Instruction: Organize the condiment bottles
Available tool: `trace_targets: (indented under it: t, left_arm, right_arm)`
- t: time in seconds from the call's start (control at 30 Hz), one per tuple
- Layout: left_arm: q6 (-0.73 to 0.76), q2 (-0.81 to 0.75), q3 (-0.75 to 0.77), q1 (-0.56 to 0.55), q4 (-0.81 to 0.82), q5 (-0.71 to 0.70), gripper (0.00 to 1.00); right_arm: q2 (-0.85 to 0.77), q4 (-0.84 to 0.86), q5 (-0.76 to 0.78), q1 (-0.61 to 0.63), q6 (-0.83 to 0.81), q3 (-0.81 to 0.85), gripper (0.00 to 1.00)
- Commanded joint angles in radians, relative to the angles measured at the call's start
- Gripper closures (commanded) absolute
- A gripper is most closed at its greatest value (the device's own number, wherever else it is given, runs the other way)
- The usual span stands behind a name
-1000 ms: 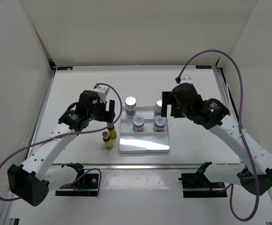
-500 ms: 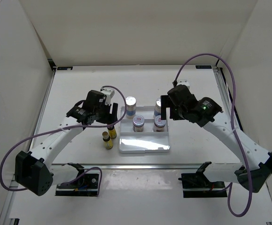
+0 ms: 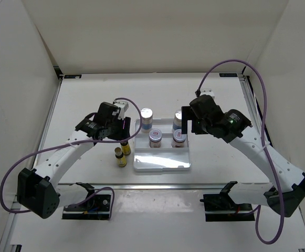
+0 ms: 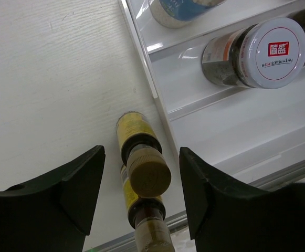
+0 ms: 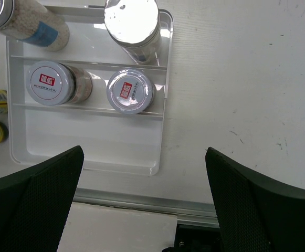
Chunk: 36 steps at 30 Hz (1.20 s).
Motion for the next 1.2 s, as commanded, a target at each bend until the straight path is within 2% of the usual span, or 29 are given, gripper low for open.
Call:
trace_targets:
  t: [0.0,0.53,0.73,0.87,0.93,1.17]
  left_arm:
    - [-0.005,0.0,0.018,-0.005,-0.002,0.0,0.32]
    - [0.004,0.009,0.028,-0.044,-0.023,-0.036,0.59]
    - [0.004,0.018,0.074,-0.053,-0.041,-0.072,0.75]
    - [0.004,0.029,0.135,-0.053,-0.061,-0.081,0.8]
    - [0.004,0.029,0.158,-0.053,-0.072,-0.081,0.86]
    - [0.004,0.038,0.293,-0.053,-0.117,-0.092,0.87]
  right_arm:
    - [-0.031,-0.006,0.023,-0.016,0.001,0.002,0.0]
    - [-0.031,-0.015,0.023,-0.025,-0.008,0.002,0.0]
    - [-0.031,-0.015,0.023,-0.025,-0.017,0.002,0.0]
    - [-0.031,-0.015,0.023,-0.025,-0.026,0.002,0.0]
    - [-0.031,-0.015,0.023,-0.034,-0.026,0.002,0.0]
    - [-0.042,-0.025,0.023,-0.034,-0.026,-0.007,0.0]
